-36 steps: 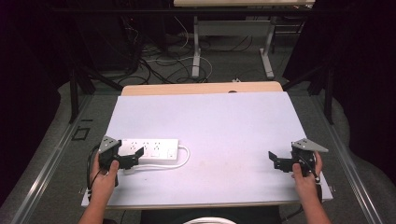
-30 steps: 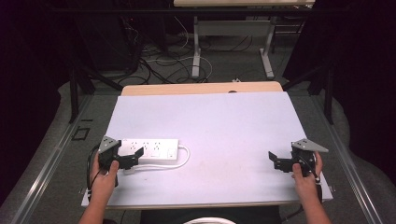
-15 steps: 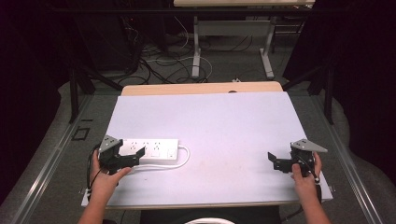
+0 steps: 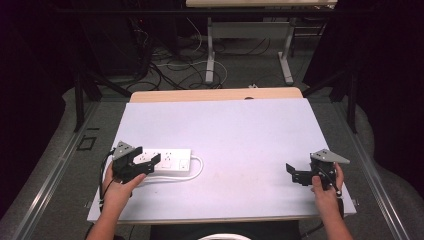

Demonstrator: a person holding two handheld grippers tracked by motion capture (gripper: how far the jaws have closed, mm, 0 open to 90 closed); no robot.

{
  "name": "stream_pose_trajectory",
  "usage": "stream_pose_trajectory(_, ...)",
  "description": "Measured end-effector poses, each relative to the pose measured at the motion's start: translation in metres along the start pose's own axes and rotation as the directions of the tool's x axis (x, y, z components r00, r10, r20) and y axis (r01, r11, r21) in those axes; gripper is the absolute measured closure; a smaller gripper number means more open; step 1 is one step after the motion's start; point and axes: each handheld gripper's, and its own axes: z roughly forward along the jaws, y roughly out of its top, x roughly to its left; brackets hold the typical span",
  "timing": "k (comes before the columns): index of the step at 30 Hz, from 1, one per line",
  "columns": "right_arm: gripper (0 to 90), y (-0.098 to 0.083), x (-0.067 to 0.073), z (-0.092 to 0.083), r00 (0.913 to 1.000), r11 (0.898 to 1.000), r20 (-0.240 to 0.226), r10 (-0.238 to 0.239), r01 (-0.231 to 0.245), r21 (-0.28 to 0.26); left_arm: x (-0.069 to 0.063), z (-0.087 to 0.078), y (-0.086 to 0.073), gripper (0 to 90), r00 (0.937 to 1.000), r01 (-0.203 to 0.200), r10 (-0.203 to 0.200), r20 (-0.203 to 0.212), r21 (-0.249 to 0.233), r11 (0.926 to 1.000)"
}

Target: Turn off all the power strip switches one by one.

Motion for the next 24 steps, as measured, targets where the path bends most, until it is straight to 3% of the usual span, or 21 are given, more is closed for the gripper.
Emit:
stream_pose_trajectory(3,0.0,0.0,0.001,0.0,1.0,1.0,-0.004,0.008,-0.008,-0.006,-0.004,0.002,0.002,26.1,0.9999,-0.016,0.016,0.002,0.006,0.9998)
stream_pose_trajectory(4,0.0,0.0,0.0,0.001,1.0,1.0,-0.007,-0.001,0.001,-0.008,-0.007,0.004,0.004,26.7,0.9992,-0.04,0.04,-0.008,0.017,0.9991)
stream_pose_trajectory(12,0.0,0.0,0.003,0.001,0.9999,1.0,-0.009,0.005,-0.005,0.002,-0.019,0.005,0.012,35.9,0.9988,-0.043,0.044,-0.024,0.039,0.9983)
stream_pose_trajectory(18,0.0,0.0,0.004,0.001,1.0,1.0,-0.003,-0.002,0.002,-0.002,-0.028,0.011,0.019,40.8,0.9986,-0.051,0.05,0.018,0.04,0.9979)
stream_pose_trajectory(19,0.0,0.001,0.003,-0.001,0.9999,1.0,-0.015,-0.005,0.005,0.027,-0.028,0.011,0.019,41.6,0.9986,-0.051,0.05,0.018,0.04,0.9979)
stream_pose_trajectory(24,0.0,0.0,0.004,0.001,0.9999,1.0,-0.014,-0.005,0.005,0.0,-0.035,0.019,0.023,46.0,0.9982,-0.027,0.024,0.055,0.064,0.9976)
